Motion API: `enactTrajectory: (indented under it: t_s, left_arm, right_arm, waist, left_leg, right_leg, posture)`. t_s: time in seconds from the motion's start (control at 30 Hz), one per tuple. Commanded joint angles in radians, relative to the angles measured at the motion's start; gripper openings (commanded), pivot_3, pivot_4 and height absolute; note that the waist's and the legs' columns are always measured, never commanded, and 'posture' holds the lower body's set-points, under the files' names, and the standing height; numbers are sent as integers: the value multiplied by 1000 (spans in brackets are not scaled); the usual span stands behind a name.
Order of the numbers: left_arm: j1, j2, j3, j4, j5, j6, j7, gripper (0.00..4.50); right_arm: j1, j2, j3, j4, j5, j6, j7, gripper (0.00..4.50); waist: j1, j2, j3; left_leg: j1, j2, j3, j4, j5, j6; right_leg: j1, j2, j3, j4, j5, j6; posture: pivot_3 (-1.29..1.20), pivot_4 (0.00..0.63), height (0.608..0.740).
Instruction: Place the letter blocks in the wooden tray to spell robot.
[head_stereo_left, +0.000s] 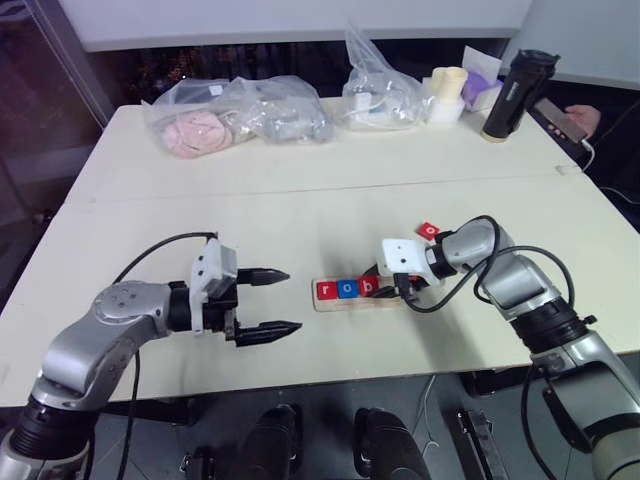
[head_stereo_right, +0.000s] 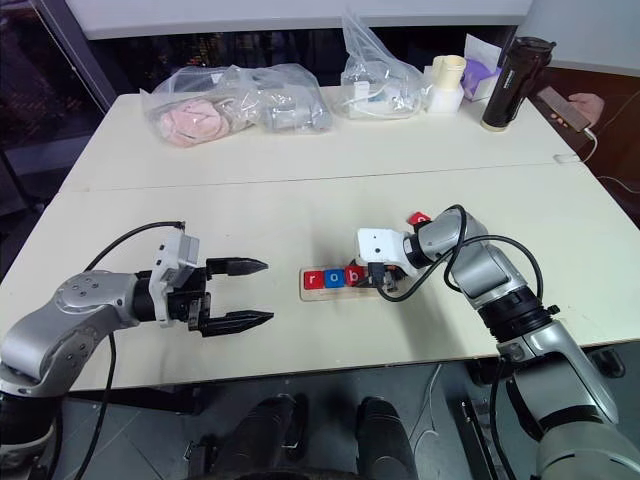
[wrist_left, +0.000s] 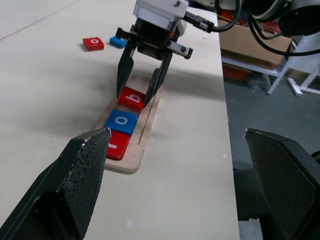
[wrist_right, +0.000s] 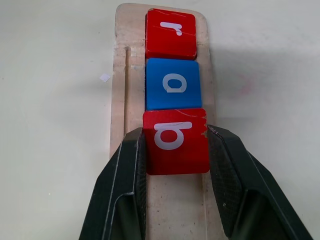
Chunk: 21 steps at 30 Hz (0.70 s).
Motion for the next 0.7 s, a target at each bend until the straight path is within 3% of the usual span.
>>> enactTrajectory:
  t_s: [0.03,0.27,0.47,0.5,0.7]
  left_arm:
    - [-1,-3,19,1,9,-35,-4,4500]
    - [-26,-8,12,11,9,-31,3,4500]
    - [-54,-11,6,-7,-5,0,25,4500]
    - [-58,-12,5,-9,-6,5,27,4500]
    - [-84,-19,0,-24,-16,38,48,4500]
  right_arm:
    - [-24,10,-8,-10,0,-5,3,1129]
    - [-25,17,-10,-18,-1,2,4,1129]
    - [-23,18,-12,-21,-3,6,0,4193]
    - [-23,18,-12,-21,-4,6,-1,4476]
    - [-28,7,-40,-59,17,33,2,4476]
  waist:
    - [0,0,0]
    - [0,0,0]
    - [0,0,0]
    - [0,0,0]
    - [1,0,0]
  left_leg:
    - [0,0,0,0,0,0]
    - [0,0,0,0,0,0]
    - [0,0,0,0,0,0]
    - [0,0,0,0,0,0]
    - [0,0,0,0,0,0]
  right_leg:
    - [0,0,0,0,0,0]
    - [0,0,0,0,0,0]
    - [0,0,0,0,0,0]
    - [0,0,0,0,0,0]
    - [0,0,0,0,0,0]
  posture:
    - [0,150,738]
    - [0,150,738]
    - [0,150,738]
    - [0,150,738]
    - [0,150,738]
